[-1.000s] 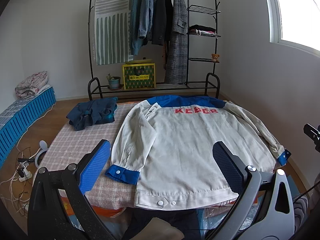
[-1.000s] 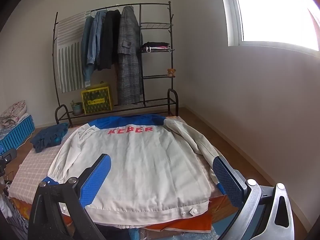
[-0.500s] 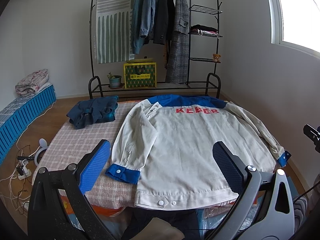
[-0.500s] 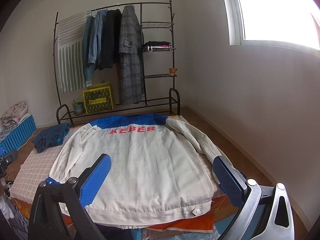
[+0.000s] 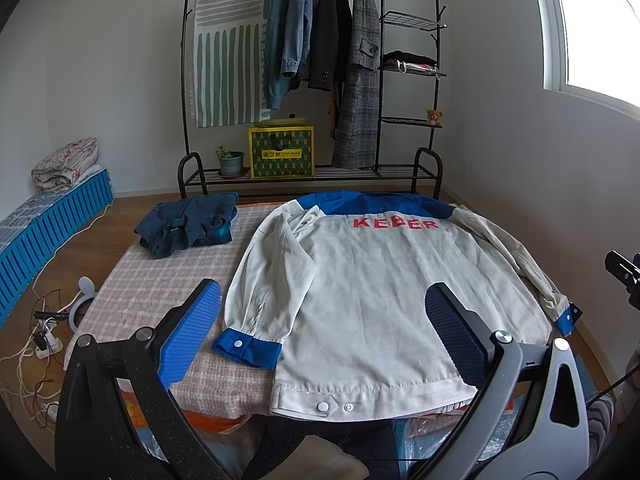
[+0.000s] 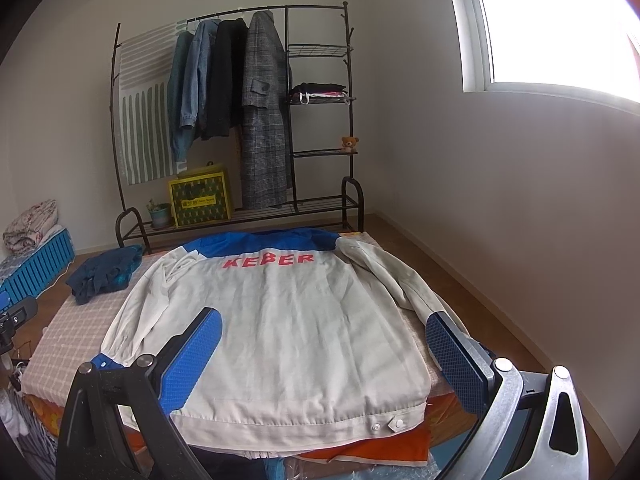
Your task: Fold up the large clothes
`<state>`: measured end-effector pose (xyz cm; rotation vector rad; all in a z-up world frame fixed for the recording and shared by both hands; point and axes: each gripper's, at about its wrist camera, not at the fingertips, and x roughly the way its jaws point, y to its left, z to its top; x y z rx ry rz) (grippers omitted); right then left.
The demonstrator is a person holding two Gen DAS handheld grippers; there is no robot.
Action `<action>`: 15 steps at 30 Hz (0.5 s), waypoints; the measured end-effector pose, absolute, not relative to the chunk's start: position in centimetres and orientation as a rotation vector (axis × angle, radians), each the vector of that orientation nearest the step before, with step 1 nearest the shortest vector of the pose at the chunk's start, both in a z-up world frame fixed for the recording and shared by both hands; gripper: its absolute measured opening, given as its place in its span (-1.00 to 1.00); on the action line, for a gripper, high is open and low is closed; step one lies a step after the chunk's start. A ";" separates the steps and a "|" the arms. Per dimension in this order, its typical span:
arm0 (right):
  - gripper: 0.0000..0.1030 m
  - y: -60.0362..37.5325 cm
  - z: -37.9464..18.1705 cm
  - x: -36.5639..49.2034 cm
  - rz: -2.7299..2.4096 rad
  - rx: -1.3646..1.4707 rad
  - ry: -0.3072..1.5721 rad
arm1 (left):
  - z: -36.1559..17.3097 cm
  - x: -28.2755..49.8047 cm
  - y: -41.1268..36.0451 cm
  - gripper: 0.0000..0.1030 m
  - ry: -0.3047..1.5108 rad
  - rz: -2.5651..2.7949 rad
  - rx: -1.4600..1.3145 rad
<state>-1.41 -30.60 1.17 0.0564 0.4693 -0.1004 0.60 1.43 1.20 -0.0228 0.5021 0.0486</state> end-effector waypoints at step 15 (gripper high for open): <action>0.99 -30.7 1.1 -1.4 -0.098 0.058 0.468 | 1.1 0.5 1.4 1.00 0.499 0.049 -0.025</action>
